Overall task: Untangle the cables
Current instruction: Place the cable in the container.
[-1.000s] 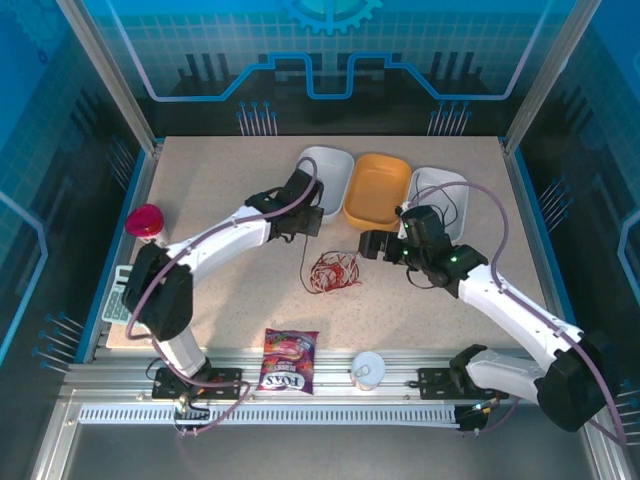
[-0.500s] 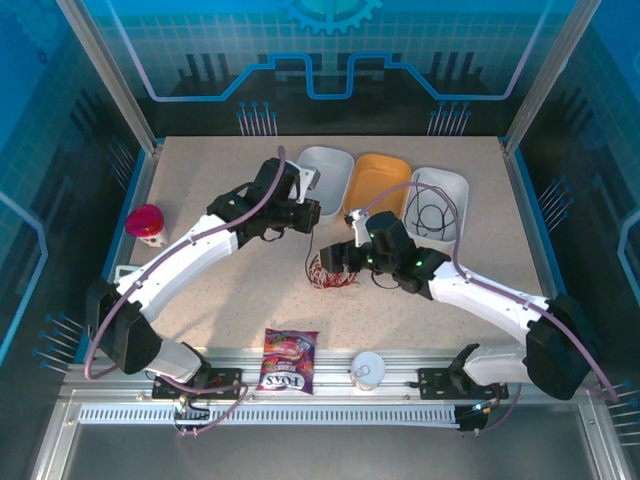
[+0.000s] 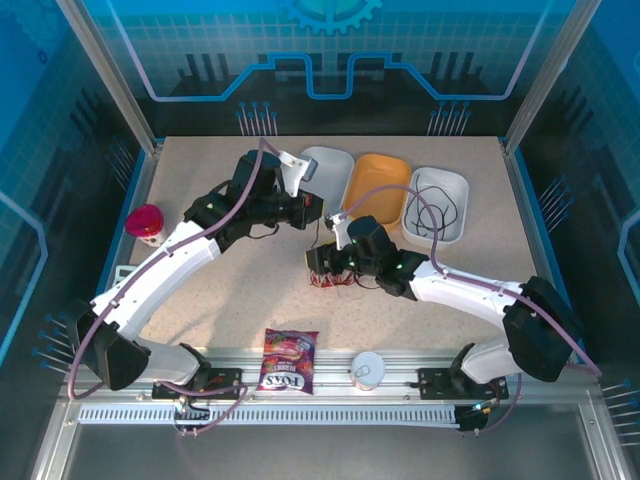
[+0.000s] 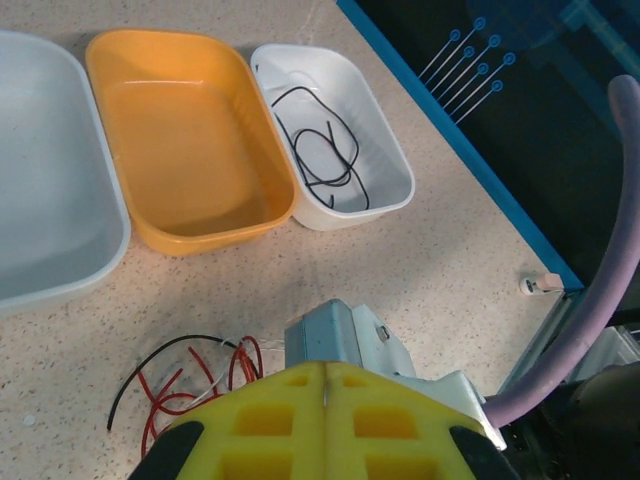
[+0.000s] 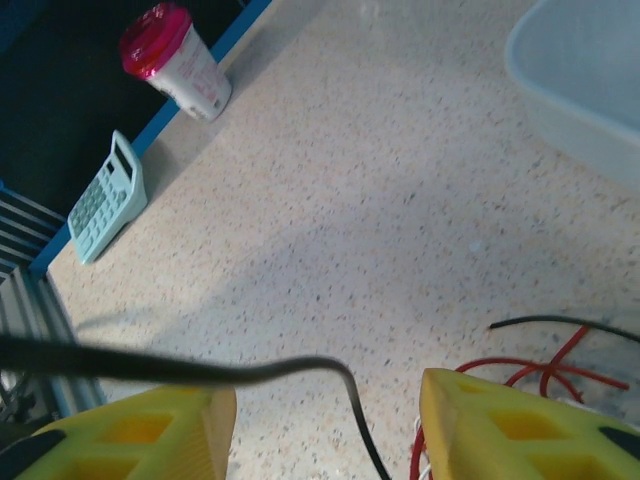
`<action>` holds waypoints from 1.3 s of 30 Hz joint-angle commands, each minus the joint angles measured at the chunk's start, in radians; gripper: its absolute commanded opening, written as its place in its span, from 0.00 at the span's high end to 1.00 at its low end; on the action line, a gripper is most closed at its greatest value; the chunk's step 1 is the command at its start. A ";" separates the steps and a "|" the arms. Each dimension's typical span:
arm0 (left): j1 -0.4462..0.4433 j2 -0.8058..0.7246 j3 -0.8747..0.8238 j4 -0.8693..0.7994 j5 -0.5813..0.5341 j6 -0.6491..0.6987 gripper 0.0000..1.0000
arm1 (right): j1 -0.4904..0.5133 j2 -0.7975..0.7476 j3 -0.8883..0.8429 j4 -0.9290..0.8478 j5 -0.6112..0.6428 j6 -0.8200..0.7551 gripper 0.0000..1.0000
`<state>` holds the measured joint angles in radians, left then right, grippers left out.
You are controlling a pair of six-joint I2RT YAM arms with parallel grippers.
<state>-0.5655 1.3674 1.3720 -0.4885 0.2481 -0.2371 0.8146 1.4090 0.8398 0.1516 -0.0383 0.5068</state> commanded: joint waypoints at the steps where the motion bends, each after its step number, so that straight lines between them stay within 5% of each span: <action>1: 0.008 -0.031 0.009 0.030 0.049 -0.027 1.00 | 0.013 -0.025 0.014 0.081 0.062 -0.031 0.52; 6: 0.009 -0.040 -0.007 0.065 0.072 -0.049 1.00 | 0.015 -0.046 0.022 0.090 0.098 -0.042 0.64; 12: 0.017 -0.053 -0.024 0.094 0.094 -0.061 1.00 | 0.017 -0.103 0.021 0.065 0.160 -0.063 0.95; 19: 0.040 -0.083 -0.069 0.133 0.097 -0.074 0.97 | 0.017 -0.183 0.027 0.005 0.231 -0.091 1.00; 20: 0.042 -0.088 -0.075 0.137 0.097 -0.076 0.93 | 0.017 -0.190 0.030 -0.003 0.234 -0.095 1.00; 26: 0.050 -0.143 -0.133 0.192 0.058 -0.077 0.34 | 0.017 -0.252 0.085 -0.077 0.268 -0.124 1.00; 28: 0.051 -0.184 -0.169 0.225 0.008 -0.079 0.04 | 0.017 -0.275 0.111 -0.112 0.291 -0.135 1.00; 39: 0.059 -0.432 -0.408 0.376 -0.348 -0.105 0.01 | 0.003 -0.286 0.367 -0.391 0.474 -0.224 1.00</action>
<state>-0.5129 0.9745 1.0103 -0.1768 0.0380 -0.3172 0.8177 1.1316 1.1358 -0.1432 0.3534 0.3252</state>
